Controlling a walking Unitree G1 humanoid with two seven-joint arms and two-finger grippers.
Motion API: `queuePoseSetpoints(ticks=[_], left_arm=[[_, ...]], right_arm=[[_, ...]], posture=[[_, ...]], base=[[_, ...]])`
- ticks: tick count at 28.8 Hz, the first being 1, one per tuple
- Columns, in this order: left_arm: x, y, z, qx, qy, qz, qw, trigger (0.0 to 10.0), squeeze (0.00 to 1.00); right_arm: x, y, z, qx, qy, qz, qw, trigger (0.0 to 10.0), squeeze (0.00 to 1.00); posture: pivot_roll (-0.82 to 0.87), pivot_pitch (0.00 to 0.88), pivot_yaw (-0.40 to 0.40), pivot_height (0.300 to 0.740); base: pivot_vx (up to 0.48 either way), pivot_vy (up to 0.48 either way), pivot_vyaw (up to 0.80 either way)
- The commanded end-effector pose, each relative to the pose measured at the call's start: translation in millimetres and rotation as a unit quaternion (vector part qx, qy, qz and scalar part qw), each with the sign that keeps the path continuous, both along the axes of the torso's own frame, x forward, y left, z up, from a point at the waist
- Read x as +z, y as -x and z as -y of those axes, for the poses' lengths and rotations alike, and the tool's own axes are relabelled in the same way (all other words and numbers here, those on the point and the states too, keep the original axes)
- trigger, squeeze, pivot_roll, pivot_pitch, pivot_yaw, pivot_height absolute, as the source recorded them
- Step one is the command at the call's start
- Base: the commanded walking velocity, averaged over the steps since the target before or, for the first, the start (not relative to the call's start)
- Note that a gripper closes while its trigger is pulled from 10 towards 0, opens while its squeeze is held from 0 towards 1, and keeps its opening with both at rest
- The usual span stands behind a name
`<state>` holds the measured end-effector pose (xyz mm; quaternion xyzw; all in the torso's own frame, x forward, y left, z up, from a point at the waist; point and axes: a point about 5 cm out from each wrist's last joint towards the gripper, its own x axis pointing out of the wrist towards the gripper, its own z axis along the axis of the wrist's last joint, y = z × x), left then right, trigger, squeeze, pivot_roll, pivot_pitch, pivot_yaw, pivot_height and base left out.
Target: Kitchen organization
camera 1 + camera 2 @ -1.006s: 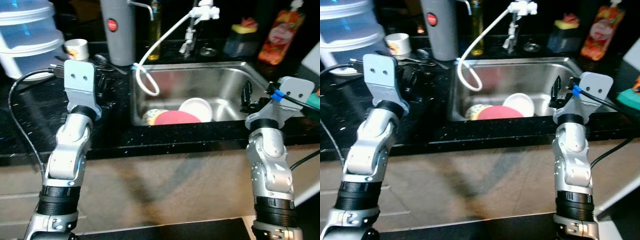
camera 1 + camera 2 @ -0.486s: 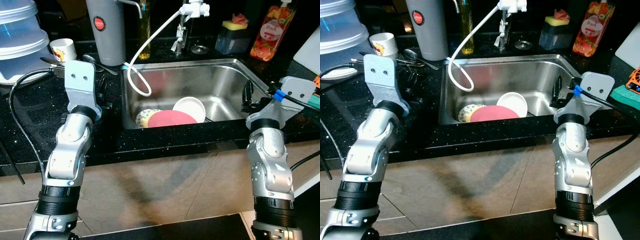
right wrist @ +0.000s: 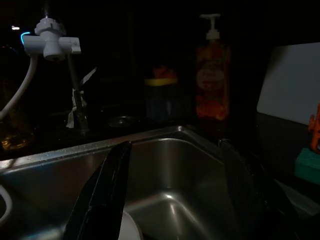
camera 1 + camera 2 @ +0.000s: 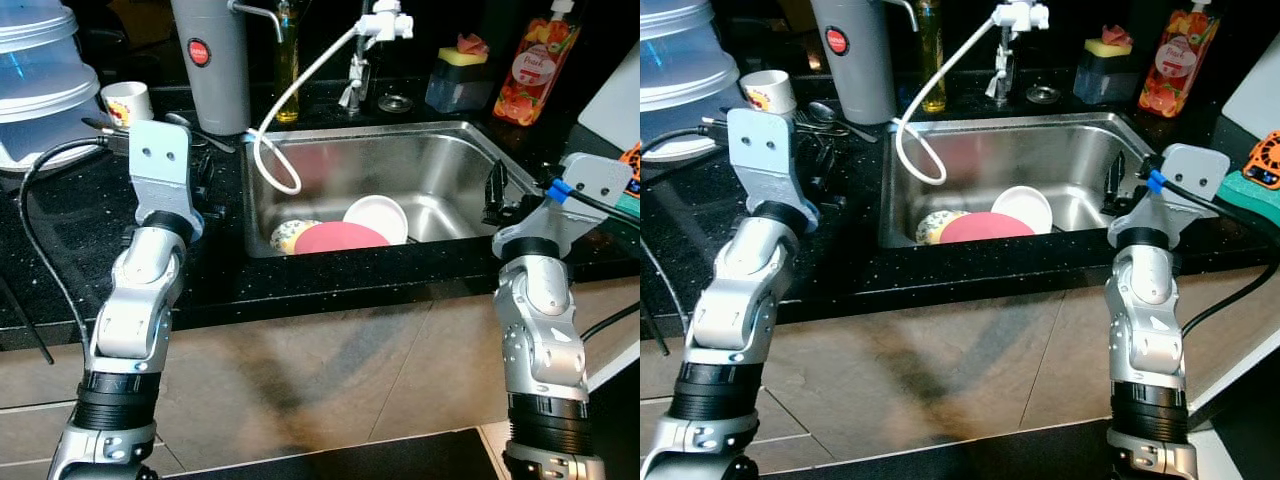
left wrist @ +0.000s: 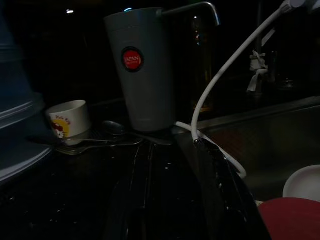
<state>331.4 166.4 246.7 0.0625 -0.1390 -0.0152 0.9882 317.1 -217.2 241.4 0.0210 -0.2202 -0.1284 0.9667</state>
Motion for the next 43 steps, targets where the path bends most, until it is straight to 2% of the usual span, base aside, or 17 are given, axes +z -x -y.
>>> queuePoseSetpoints(ticks=[1,8,12,13,16,17,19,21,22,27,28,30,32,33,34,39,43], left_arm=[[-3,0.6,0.1,-0.002,0.002,-0.009,1.000,10.0,0.00],[-4,0.7,-0.3,0.004,0.002,-0.013,1.000,10.0,0.00],[-5,-0.3,-6.2,0.040,-0.007,-0.036,0.999,10.0,0.00],[-5,0.8,-13.2,0.072,0.003,-0.048,0.996,10.0,0.00],[-13,5.1,-35.5,0.170,-0.036,-0.102,0.980,10.0,0.00],[-13,5.1,-35.5,0.170,-0.036,-0.102,0.980,10.0,0.00],[-16,11.1,-60.8,0.243,0.001,-0.130,0.961,10.0,0.00],[-18,20.7,-90.3,0.320,0.041,-0.150,0.935,10.0,0.00],[-18,20.7,-90.3,0.320,0.041,-0.150,0.935,10.0,0.00],[-32,52.2,-141.4,0.445,0.087,-0.192,0.871,10.0,0.00],[-33,57.9,-145.8,0.460,0.082,-0.193,0.863,10.0,0.00],[-33,57.9,-145.8,0.460,0.082,-0.193,0.863,10.0,0.00],[-49,69.3,-154.7,0.490,0.125,-0.219,0.834,10.0,0.00],[-55,70.8,-156.4,0.494,0.138,-0.228,0.828,10.0,0.00],[-58,71.0,-157.5,0.495,0.142,-0.230,0.826,10.0,0.00],[-59,57.2,-146.4,0.439,0.176,-0.232,0.850,10.0,0.00],[-62,54.6,-142.4,0.425,0.188,-0.244,0.851,10.0,0.00]], right_arm=[[0,2.0,1.5,-0.004,-0.003,0.001,1.000,10.0,0.00],[0,2.0,1.4,-0.003,-0.004,0.001,1.000,10.0,0.00],[-1,2.1,1.2,-0.003,-0.004,0.000,1.000,10.0,0.00],[-1,2.4,0.9,-0.003,-0.003,0.000,1.000,10.0,0.00],[-2,1.4,0.8,-0.002,-0.004,-0.002,1.000,10.0,0.00],[-2,1.4,0.8,-0.002,-0.004,-0.002,1.000,10.0,0.00],[-2,0.5,-0.1,0.000,-0.005,-0.003,1.000,10.0,0.00],[-3,-1.0,-2.0,0.005,-0.006,-0.005,1.000,10.0,0.00],[-3,-1.0,-2.0,0.005,-0.006,-0.005,1.000,10.0,0.00],[-5,-3.0,-6.2,0.012,-0.008,-0.008,1.000,10.0,0.00],[-6,-3.2,-6.5,0.013,-0.008,-0.009,1.000,10.0,0.00],[-6,-3.2,-6.5,0.013,-0.008,-0.009,1.000,10.0,0.00],[-7,-4.3,-8.0,0.016,-0.010,-0.011,1.000,10.0,0.00],[-7,-5.2,-9.2,0.019,-0.010,-0.011,1.000,10.0,0.00],[-7,-6.0,-10.5,0.022,-0.010,-0.012,1.000,10.0,0.00],[-4,-7.7,-11.4,0.026,-0.007,-0.008,1.000,10.0,0.00],[-3,-7.0,-9.8,0.024,-0.007,-0.006,1.000,10.0,0.00]], posture=[[0.09,0.034,0.022,0.740],[0.09,0.034,0.022,0.740],[0.10,0.038,0.023,0.740],[0.10,0.038,0.024,0.740],[0.11,0.043,0.022,0.740],[0.11,0.043,0.022,0.740],[0.11,0.043,0.022,0.740],[0.13,0.048,0.018,0.740],[0.13,0.048,0.018,0.740],[0.15,0.054,0.024,0.740],[0.15,0.056,0.023,0.740],[0.15,0.056,0.023,0.740],[0.16,0.054,0.016,0.740],[0.16,0.054,0.010,0.740],[0.16,0.052,0.009,0.740],[0.16,0.047,0.009,0.740],[0.16,0.044,0.011,0.740]], base=[[0.000,0.000,0.00],[0.000,0.000,0.00],[0.000,0.000,0.00],[0.000,0.000,0.00],[0.000,0.000,0.00],[0.000,0.000,0.00],[0.000,0.000,0.00],[0.000,0.000,0.00],[0.000,0.000,0.00],[0.000,0.000,0.00],[0.000,0.000,0.00],[0.000,0.000,0.00],[0.000,0.000,0.00],[0.000,0.000,0.00],[0.000,0.000,0.00],[0.000,0.000,0.00],[0.000,0.000,0.00]])
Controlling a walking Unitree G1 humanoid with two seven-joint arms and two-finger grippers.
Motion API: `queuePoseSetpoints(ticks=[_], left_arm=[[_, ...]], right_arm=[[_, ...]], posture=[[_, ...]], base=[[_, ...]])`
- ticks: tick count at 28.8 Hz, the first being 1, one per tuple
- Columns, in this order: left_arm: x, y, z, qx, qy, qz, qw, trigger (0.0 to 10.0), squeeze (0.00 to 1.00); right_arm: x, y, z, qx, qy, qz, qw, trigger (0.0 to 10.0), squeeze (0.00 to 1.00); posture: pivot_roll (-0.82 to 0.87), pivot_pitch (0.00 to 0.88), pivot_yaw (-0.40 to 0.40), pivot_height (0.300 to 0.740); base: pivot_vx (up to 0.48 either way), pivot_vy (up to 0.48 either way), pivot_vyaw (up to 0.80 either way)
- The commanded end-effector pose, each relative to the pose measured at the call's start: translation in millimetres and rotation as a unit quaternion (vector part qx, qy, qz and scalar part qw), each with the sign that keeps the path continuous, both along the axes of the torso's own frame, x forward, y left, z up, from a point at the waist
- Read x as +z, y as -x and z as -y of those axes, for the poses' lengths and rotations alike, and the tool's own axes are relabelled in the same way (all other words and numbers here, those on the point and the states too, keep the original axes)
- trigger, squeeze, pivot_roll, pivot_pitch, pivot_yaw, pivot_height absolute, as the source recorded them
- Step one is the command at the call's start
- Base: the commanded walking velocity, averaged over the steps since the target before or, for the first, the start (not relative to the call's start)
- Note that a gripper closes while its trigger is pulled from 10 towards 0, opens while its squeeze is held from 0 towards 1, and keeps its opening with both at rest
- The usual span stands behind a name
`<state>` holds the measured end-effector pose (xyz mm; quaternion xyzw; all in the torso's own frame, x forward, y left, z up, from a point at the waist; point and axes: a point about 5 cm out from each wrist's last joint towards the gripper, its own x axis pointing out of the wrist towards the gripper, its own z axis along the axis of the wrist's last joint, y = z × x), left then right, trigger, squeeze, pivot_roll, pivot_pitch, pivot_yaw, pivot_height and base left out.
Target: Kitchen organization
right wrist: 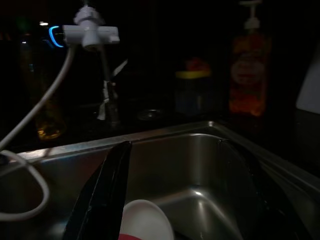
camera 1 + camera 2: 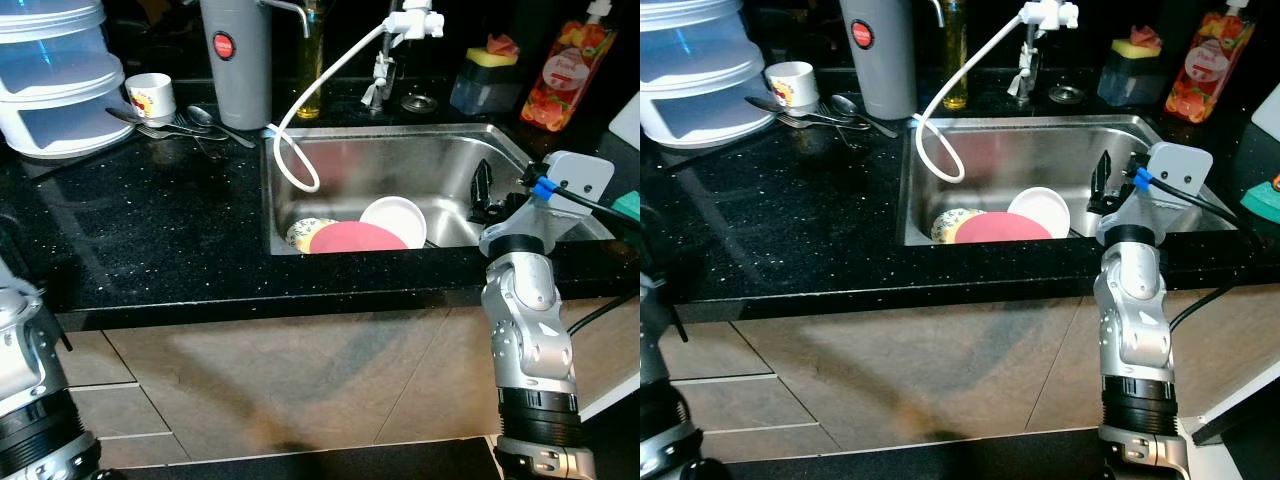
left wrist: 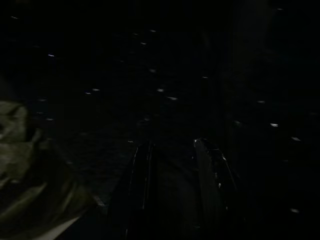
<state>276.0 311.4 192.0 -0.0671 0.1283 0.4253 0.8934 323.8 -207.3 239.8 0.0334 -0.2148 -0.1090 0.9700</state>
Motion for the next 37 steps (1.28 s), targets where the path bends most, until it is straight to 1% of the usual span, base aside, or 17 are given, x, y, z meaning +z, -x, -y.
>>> queuePoseSetpoints(ticks=[1,2,5,10,13,16,19,22,23,24,26,27,28,29,32,37], left_arm=[[-5,-1.5,3.7,-0.013,0.006,-0.008,1.000,10.0,0.00],[-4,-2.0,4.5,-0.018,-0.002,-0.006,1.000,10.0,0.00],[10,-5.2,6.6,-0.030,-0.044,0.028,0.998,10.0,0.00],[12,-8.9,9.5,-0.048,-0.044,0.042,0.997,10.0,0.00],[7,-8.8,9.8,-0.045,-0.035,0.031,0.998,10.0,0.00],[-5,-7.3,10.9,-0.043,0.004,0.028,0.999,10.0,0.00],[-9,-6.4,12.5,-0.043,0.022,0.027,0.998,10.0,0.00],[-18,-5.2,14.1,-0.037,0.061,0.018,0.997,10.0,0.00],[-23,-5.1,14.5,-0.038,0.082,0.008,0.996,10.0,0.00],[-23,-5.1,14.5,-0.038,0.082,0.008,0.996,10.0,0.00],[-30,-5.4,15.4,-0.044,0.105,-0.003,0.993,10.0,0.00],[-34,-5.2,16.1,-0.056,0.097,-0.024,0.993,2.7,0.00],[-34,-4.8,16.3,-0.058,0.090,-0.033,0.994,0.5,0.00],[-34,-4.5,16.3,-0.059,0.081,-0.041,0.994,0.0,0.00],[-34,-5.0,17.7,-0.063,0.079,-0.046,0.994,0.0,0.00],[-29,-7.9,18.5,-0.071,0.060,-0.042,0.995,0.0,0.00]], right_arm=[[-2,0.4,0.4,0.001,0.001,-0.001,1.000,10.0,0.00],[-2,0.8,0.6,0.000,0.002,-0.001,1.000,10.0,0.00],[-3,1.4,1.6,-0.001,0.001,-0.001,1.000,10.0,0.00],[-2,0.5,1.0,0.000,0.002,0.000,1.000,10.0,0.00],[-2,0.2,1.2,0.000,0.002,0.000,1.000,10.0,0.00],[-1,0.4,1.8,0.000,0.004,0.001,1.000,10.0,0.00],[-1,0.7,2.6,0.000,0.004,0.000,1.000,10.0,0.00],[-1,0.6,2.3,-0.001,0.004,0.000,1.000,10.0,0.00],[-1,0.5,1.9,0.000,0.003,0.000,1.000,10.0,0.00],[-1,0.5,1.9,0.000,0.003,0.000,1.000,10.0,0.00],[-2,0.5,1.5,0.000,0.003,0.000,1.000,10.0,0.00],[-2,0.6,1.6,-0.001,0.003,0.000,1.000,10.0,0.00],[-1,0.7,1.9,-0.001,0.003,0.000,1.000,10.0,0.00],[-1,0.9,2.3,-0.002,0.003,0.000,1.000,10.0,0.00],[-1,1.2,2.7,-0.002,0.003,0.000,1.000,10.0,0.00],[-1,1.5,2.5,-0.004,0.002,0.001,1.000,10.0,0.00]], posture=[[0.16,0.044,0.011,0.740],[0.16,0.044,0.011,0.740],[0.15,0.040,0.015,0.740],[0.15,0.034,0.015,0.740],[0.15,0.034,0.015,0.740],[0.15,0.036,0.010,0.740],[0.15,0.039,0.010,0.740],[0.15,0.039,0.010,0.740],[0.15,0.039,0.010,0.740],[0.15,0.039,0.010,0.740],[0.15,0.039,0.010,0.740],[0.15,0.039,0.010,0.740],[0.14,0.044,0.012,0.740],[0.14,0.044,0.012,0.740],[0.14,0.044,0.012,0.740],[0.14,0.044,0.014,0.740]], base=[[0.000,0.000,0.00],[0.000,0.000,0.00],[0.000,0.000,0.00],[0.000,0.000,0.00],[0.000,0.000,0.00],[0.000,0.000,0.00],[0.000,0.000,0.00],[0.000,0.000,0.00],[0.000,0.000,0.00],[0.000,0.000,0.00],[0.000,0.000,0.00],[0.000,0.000,0.00],[0.000,0.000,0.00],[0.000,0.000,0.00],[0.000,0.000,0.00],[0.000,0.000,0.00]])
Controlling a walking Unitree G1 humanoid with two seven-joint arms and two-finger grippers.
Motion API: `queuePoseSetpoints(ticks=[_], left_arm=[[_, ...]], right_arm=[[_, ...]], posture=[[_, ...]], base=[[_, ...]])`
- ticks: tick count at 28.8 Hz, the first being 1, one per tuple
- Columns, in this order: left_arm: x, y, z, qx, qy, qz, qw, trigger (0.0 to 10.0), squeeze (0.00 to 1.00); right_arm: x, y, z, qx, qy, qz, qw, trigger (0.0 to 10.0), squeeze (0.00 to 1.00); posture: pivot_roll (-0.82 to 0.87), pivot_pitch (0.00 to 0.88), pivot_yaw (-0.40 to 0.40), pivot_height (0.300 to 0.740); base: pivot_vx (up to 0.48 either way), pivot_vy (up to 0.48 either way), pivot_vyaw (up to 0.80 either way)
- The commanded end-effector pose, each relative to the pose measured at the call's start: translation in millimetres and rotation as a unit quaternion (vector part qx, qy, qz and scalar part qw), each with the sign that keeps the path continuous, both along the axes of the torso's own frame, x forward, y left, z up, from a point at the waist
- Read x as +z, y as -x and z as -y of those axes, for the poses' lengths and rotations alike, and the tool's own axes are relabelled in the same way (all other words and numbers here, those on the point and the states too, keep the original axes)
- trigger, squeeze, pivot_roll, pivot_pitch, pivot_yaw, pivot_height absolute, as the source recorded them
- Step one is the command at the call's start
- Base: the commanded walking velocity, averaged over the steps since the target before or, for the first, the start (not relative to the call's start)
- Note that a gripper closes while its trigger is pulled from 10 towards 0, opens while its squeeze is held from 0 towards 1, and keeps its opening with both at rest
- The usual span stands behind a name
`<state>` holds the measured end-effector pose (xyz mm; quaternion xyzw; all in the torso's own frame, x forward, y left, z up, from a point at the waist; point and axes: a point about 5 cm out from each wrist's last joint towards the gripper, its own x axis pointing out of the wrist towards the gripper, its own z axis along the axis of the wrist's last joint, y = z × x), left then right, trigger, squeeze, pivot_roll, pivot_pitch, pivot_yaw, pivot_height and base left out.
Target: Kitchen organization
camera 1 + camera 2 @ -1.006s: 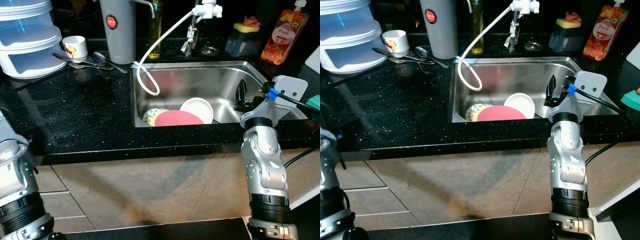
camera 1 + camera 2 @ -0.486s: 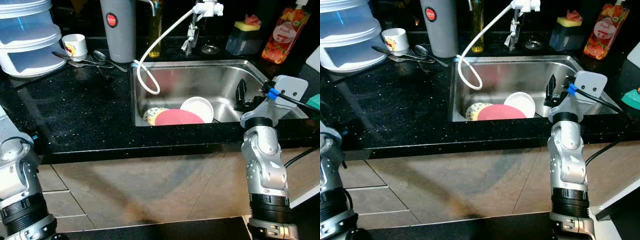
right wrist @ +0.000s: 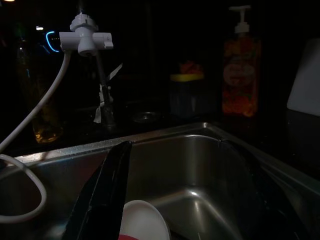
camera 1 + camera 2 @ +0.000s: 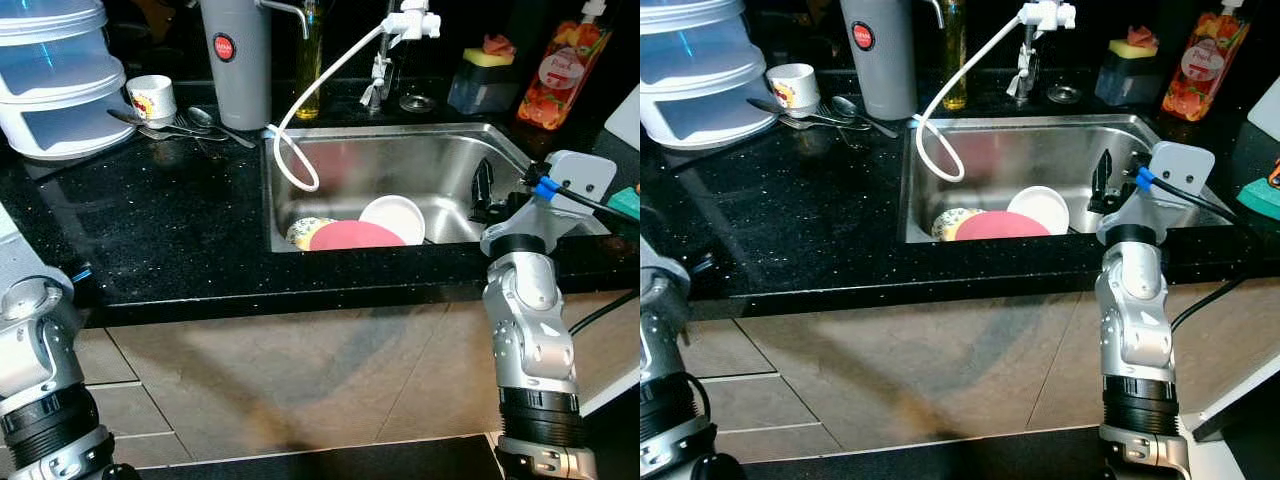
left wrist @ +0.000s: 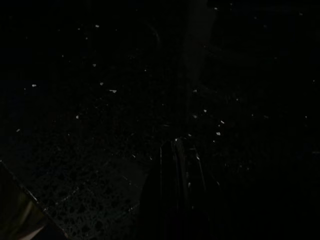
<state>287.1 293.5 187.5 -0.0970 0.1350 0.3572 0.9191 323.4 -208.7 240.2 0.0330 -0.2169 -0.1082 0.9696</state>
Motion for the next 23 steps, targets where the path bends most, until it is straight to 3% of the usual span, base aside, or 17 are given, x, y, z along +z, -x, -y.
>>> queuePoseSetpoints(ticks=[1,5,10,11,12,17,23], left_arm=[[-25,3.2,0.6,-0.005,0.019,-0.058,0.998,0.0,0.00],[-6,-8.9,6.3,-0.036,0.000,0.003,0.999,0.0,0.00],[30,-28.2,25.8,-0.114,-0.032,0.100,0.988,0.0,0.00],[44,-35.2,38.0,-0.157,-0.037,0.142,0.977,3.1,0.00],[51,-38.2,45.1,-0.176,-0.041,0.154,0.971,10.0,0.00],[71,-53.3,89.8,-0.298,-0.031,0.207,0.931,10.0,0.00],[77,-62.0,111.7,-0.335,-0.025,0.220,0.916,10.0,0.00]], right_arm=[[-2,1.1,1.1,-0.004,0.001,-0.002,1.000,10.0,0.00],[-2,1.2,1.3,-0.005,0.001,-0.001,1.000,10.0,0.00],[0,1.4,1.5,-0.006,0.000,0.001,1.000,10.0,0.00],[0,1.5,1.8,-0.007,0.000,0.002,1.000,10.0,0.00],[0,1.7,2.0,-0.007,0.000,0.002,1.000,10.0,0.00],[1,3.2,3.6,-0.011,-0.001,0.004,1.000,10.0,0.00],[1,3.9,3.0,-0.012,0.000,0.005,1.000,10.0,0.00]], posture=[[0.14,0.044,0.014,0.740],[0.14,0.044,0.015,0.740],[0.14,0.042,0.017,0.740],[0.13,0.041,0.017,0.740],[0.13,0.041,0.017,0.740],[0.12,0.041,0.021,0.740],[0.11,0.040,0.028,0.740]], base=[[0.000,0.000,0.00],[0.000,0.000,0.00],[0.000,0.000,0.00],[0.000,0.000,0.00],[0.000,0.000,0.00],[0.000,0.000,0.00],[0.000,0.000,0.00]])
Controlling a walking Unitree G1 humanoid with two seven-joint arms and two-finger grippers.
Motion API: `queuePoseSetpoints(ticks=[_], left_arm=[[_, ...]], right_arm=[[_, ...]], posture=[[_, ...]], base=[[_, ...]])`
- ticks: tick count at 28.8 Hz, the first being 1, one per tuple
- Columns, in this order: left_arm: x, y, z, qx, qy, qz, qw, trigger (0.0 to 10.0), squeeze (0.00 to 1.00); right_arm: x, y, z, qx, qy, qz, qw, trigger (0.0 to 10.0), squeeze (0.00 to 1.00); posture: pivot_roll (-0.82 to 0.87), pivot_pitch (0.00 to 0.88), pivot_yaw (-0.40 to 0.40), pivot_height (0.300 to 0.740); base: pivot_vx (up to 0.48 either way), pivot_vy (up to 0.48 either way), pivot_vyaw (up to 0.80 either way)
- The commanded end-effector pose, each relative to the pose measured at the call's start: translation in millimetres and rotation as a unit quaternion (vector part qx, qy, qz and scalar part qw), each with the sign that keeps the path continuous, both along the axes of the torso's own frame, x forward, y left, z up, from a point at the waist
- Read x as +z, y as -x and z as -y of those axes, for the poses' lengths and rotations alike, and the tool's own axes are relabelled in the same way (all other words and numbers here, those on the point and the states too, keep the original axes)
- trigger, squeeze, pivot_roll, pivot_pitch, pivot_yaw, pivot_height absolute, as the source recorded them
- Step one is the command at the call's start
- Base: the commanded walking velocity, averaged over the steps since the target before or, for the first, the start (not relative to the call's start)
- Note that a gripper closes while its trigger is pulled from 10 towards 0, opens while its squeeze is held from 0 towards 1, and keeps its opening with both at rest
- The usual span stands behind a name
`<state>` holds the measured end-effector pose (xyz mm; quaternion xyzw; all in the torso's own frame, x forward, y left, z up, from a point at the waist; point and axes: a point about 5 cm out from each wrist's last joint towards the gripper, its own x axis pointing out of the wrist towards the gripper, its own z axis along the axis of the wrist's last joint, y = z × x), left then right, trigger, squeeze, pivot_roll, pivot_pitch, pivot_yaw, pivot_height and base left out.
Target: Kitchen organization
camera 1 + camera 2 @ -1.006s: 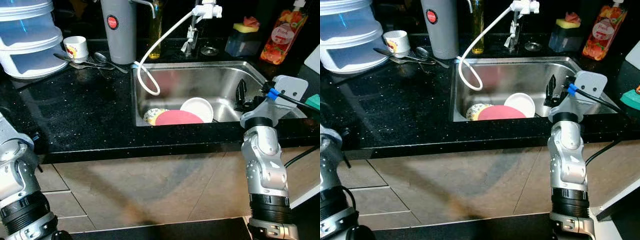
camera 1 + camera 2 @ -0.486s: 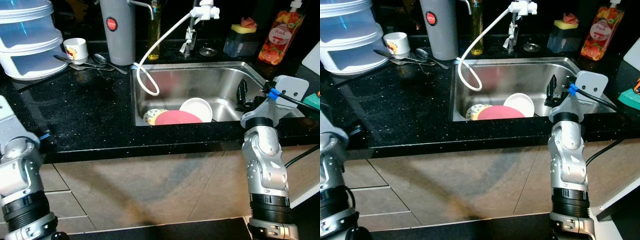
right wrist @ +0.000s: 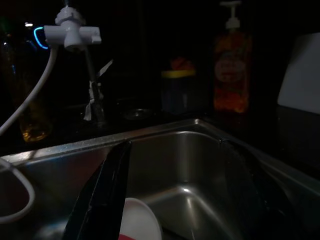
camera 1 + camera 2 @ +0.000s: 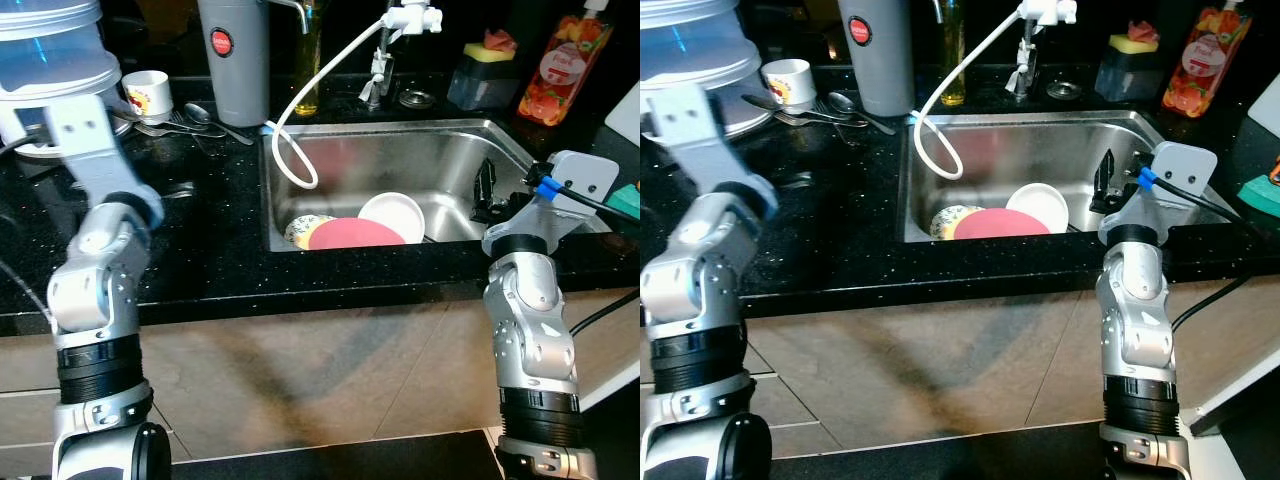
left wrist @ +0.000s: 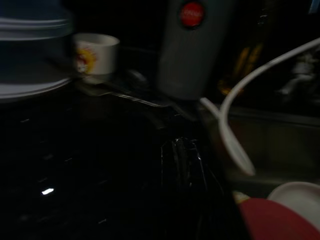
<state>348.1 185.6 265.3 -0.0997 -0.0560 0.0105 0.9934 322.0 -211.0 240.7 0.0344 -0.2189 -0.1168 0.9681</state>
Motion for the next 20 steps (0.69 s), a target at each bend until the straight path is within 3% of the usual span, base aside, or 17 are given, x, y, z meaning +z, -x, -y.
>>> queuePoseSetpoints(ticks=[1,3,4,6,7,11,13,15,19,20], left_arm=[[1,-2.6,8.4,-0.013,-0.003,0.004,1.000,10.0,0.00],[2,-3.2,10.5,-0.014,-0.005,0.007,1.000,10.0,0.00],[-2,-3.5,-4.0,0.069,-0.005,-0.009,0.998,10.0,0.00],[-9,-0.6,-22.4,0.145,-0.007,-0.036,0.989,10.0,0.00],[-9,-0.6,-22.4,0.145,-0.007,-0.036,0.989,10.0,0.00],[-25,14.1,-58.9,0.237,-0.033,-0.090,0.967,10.0,0.00],[-26,15.5,-60.7,0.240,-0.034,-0.090,0.966,10.0,0.00],[-29,23.1,-68.6,0.263,-0.041,-0.104,0.958,10.0,1.00],[-43,35.0,-81.9,0.300,-0.030,-0.139,0.943,10.0,1.00],[-46,34.8,-81.6,0.294,-0.021,-0.146,0.944,10.0,1.00]], right_arm=[[1,3.1,0.6,-0.004,0.003,0.003,1.000,10.0,0.00],[1,3.5,0.5,-0.004,0.003,0.004,1.000,10.0,0.00],[1,4.8,1.8,-0.006,0.004,0.003,1.000,10.0,0.00],[-1,5.5,2.4,-0.006,0.004,0.001,1.000,10.0,0.00],[-1,5.5,2.4,-0.006,0.004,0.001,1.000,10.0,0.00],[-2,3.3,-0.8,-0.001,0.003,-0.003,1.000,10.0,0.00],[-2,3.3,-1.1,-0.001,0.003,-0.003,1.000,10.0,0.00],[-2,3.1,-1.5,0.000,0.002,-0.003,1.000,10.0,0.00],[-4,2.7,-2.1,0.002,0.001,-0.006,1.000,10.0,0.00],[-4,2.7,-2.3,0.003,0.001,-0.007,1.000,10.0,0.00]], posture=[[0.11,0.040,0.028,0.740],[0.11,0.040,0.028,0.740],[0.10,0.047,0.031,0.740],[0.11,0.052,0.028,0.740],[0.11,0.052,0.028,0.740],[0.12,0.056,0.025,0.740],[0.12,0.056,0.025,0.740],[0.12,0.058,0.026,0.740],[0.12,0.058,0.026,0.740],[0.12,0.058,0.026,0.740]], base=[[0.000,0.000,0.00],[0.000,0.000,0.00],[0.000,0.000,0.00],[0.000,0.000,0.00],[0.000,0.000,0.00],[0.000,0.000,0.00],[0.000,0.000,0.00],[0.000,0.000,0.00],[0.000,0.000,0.00],[0.000,0.000,0.00]])
